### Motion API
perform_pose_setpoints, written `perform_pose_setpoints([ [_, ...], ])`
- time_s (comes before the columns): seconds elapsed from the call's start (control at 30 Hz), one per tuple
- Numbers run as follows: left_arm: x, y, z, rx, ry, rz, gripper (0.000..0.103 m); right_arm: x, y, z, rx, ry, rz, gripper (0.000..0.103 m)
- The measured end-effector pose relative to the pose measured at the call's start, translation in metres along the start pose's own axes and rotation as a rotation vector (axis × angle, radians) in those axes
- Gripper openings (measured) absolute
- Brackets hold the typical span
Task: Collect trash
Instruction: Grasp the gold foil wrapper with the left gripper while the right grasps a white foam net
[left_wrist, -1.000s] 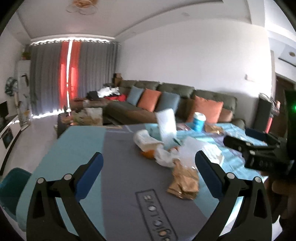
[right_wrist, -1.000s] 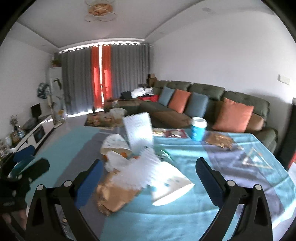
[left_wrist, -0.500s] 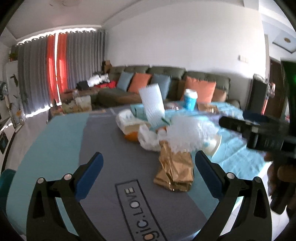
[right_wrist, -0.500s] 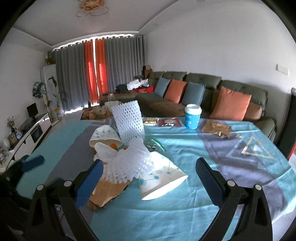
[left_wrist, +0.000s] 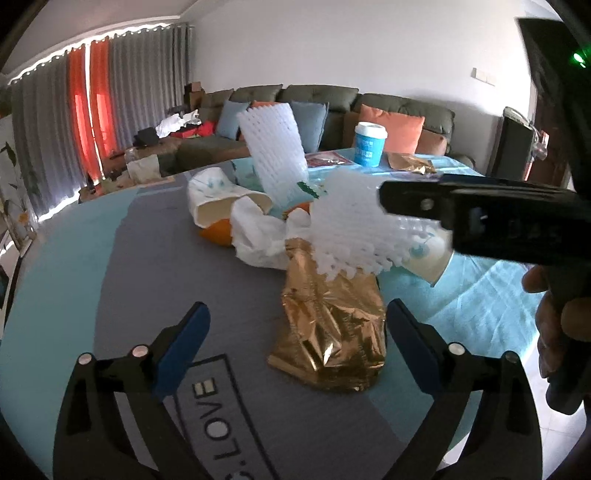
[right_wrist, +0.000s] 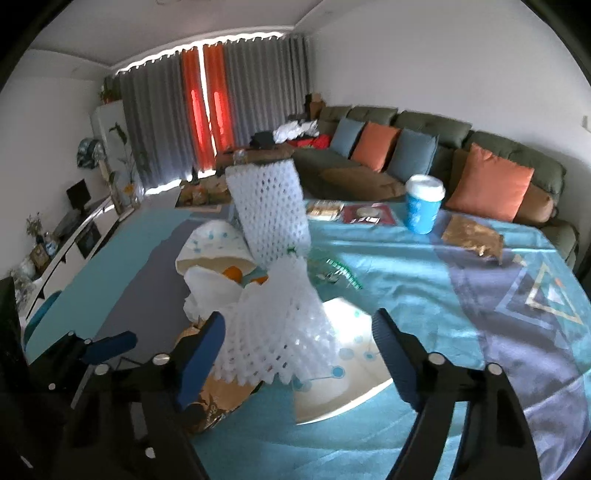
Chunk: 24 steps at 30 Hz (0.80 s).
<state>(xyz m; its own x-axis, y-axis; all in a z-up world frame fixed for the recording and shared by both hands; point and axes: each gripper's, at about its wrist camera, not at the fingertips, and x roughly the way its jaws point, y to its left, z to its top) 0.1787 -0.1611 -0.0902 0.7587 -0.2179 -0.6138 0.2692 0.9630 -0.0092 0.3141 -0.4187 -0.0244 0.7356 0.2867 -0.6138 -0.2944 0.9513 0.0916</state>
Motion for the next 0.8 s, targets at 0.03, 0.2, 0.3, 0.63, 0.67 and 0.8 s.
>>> perform_pose_setpoints([
  [0.03,0.005,0.000,0.000,0.000,0.012,-0.009,0.085,0.005,0.000,0.000,0.003,0.018,0.010,0.068],
  [0.2,0.020,-0.001,0.000,-0.020,0.077,-0.050,0.060,0.013,-0.002,0.001,0.017,0.046,0.041,0.051],
  [0.3,0.022,-0.002,-0.002,-0.008,0.078,-0.062,0.049,0.012,-0.004,0.001,0.031,0.047,0.051,0.032],
  [0.63,0.010,0.005,-0.004,-0.043,0.033,-0.082,0.019,0.000,-0.005,-0.002,0.072,0.012,0.096,0.009],
  [0.67,0.007,0.007,-0.004,-0.048,0.025,-0.082,0.017,-0.003,-0.005,-0.001,0.072,0.000,0.099,0.009],
  [0.8,-0.008,0.018,-0.003,-0.078,-0.004,-0.073,0.016,-0.018,-0.002,0.005,0.067,-0.038,0.101,0.008],
])
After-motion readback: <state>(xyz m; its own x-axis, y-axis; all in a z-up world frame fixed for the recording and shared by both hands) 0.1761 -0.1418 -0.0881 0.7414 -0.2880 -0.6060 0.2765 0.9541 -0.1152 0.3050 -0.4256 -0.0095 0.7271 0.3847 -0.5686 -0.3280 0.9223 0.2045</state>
